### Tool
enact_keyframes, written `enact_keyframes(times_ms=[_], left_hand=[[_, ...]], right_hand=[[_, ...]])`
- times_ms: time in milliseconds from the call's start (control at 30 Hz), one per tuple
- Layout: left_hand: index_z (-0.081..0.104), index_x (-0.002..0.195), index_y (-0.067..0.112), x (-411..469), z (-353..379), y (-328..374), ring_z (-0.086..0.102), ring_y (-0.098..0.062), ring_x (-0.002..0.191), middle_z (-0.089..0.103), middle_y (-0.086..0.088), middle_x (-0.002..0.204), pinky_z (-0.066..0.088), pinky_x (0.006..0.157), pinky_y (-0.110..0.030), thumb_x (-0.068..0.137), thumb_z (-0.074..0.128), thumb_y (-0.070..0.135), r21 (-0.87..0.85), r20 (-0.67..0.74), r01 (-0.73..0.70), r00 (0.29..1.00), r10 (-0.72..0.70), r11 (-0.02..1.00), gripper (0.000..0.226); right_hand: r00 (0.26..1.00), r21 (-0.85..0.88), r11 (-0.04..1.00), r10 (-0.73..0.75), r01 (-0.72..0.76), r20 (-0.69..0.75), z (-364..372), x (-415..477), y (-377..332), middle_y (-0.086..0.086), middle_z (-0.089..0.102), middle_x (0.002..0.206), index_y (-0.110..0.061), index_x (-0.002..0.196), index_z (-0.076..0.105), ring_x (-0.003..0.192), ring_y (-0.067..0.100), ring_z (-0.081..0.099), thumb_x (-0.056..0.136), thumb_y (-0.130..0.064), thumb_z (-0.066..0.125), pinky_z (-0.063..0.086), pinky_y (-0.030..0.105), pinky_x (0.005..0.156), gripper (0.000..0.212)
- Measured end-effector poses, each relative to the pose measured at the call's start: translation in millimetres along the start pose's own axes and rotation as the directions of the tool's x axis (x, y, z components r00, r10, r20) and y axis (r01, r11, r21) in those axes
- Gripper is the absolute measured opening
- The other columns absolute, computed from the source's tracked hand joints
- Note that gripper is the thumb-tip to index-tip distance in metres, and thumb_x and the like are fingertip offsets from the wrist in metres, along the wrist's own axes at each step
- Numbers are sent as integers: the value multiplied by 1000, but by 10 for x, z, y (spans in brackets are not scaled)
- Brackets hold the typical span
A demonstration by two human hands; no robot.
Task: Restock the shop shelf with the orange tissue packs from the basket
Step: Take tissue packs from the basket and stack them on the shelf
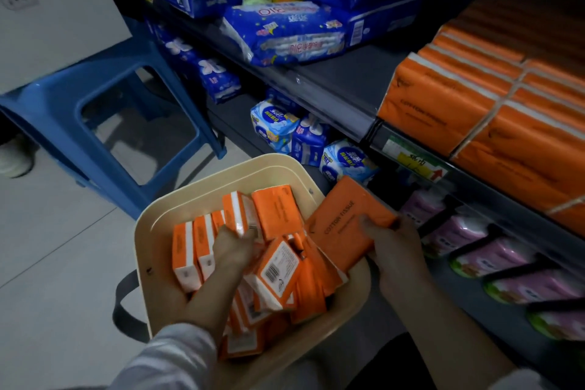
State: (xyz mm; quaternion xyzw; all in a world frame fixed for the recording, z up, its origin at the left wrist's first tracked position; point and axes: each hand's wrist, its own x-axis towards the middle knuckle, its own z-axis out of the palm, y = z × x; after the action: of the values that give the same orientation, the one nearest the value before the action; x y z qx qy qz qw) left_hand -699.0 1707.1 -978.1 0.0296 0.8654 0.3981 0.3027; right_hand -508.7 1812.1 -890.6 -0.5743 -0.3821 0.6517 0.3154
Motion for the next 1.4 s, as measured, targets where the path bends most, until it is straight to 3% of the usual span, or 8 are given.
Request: enact_keyframes(times_ms=[167,333,467,567,733,867,1067,1400], left_hand=[[51,115,25,-399,-233,109,66,-27,95,66,-8,109,53,87,-50,88,60,27,-290,180,-58,977,114,955,28],[28,135,49,-969,-400,462,67,-25,96,60,-10,119,58,72,-40,91,46,5,-511,446,-12,851,278,859,65],[48,129,46,-1315,-530,632,68,-27,99,59,-8,128,57,76,-40,95,39,7,-505,532,-88,752,390,859,52],[54,123,41,-1574,-611,746,71,-24,91,61,-1,120,56,82,-43,96,50,29,-504,534,-103,743,403,857,30],[49,120,42,-2010,-569,910,71,-16,80,72,15,84,57,80,-40,80,71,25,-472,460,-297,720,520,830,49],[55,116,33,-2332,-510,1054,70,-22,82,66,2,110,58,63,-34,74,78,12,-503,401,-381,692,600,776,53],[59,107,47,-2745,-417,1231,65,-13,87,58,2,122,56,68,-27,47,85,42,-371,368,-736,443,818,566,66],[55,110,48,-3609,262,1520,46,16,108,52,12,121,39,75,1,52,86,42,-348,422,-893,122,898,285,66]], right_hand=[[998,101,994,34,-40,55,14,-113,-103,10,66,111,-11,121,53,97,24,65,81,-11,68,50,47,92,43],[984,296,945,96,-137,150,-36,-373,-294,11,67,106,-8,115,59,92,22,64,86,-7,61,54,38,81,29],[979,370,918,80,-145,186,-178,-602,-404,4,69,92,-14,100,63,85,17,63,88,-8,58,52,32,71,14],[975,372,918,58,-136,213,-337,-782,-440,-4,73,79,-19,93,63,87,14,63,89,-9,57,48,31,67,13],[965,374,922,-1,-100,260,-586,-1077,-523,-4,74,76,-17,93,63,82,13,64,88,-8,57,48,29,65,12],[956,389,921,-94,-22,278,-848,-1279,-685,1,73,90,-15,101,62,85,14,66,86,-7,60,50,29,70,17],[933,255,931,-310,260,180,-1572,-1509,-918,5,54,129,-21,134,38,116,19,55,61,-8,80,48,29,86,85],[843,115,855,-518,506,144,-2754,-1822,-1185,1,68,102,-18,109,58,85,9,66,86,6,56,53,20,68,33]])
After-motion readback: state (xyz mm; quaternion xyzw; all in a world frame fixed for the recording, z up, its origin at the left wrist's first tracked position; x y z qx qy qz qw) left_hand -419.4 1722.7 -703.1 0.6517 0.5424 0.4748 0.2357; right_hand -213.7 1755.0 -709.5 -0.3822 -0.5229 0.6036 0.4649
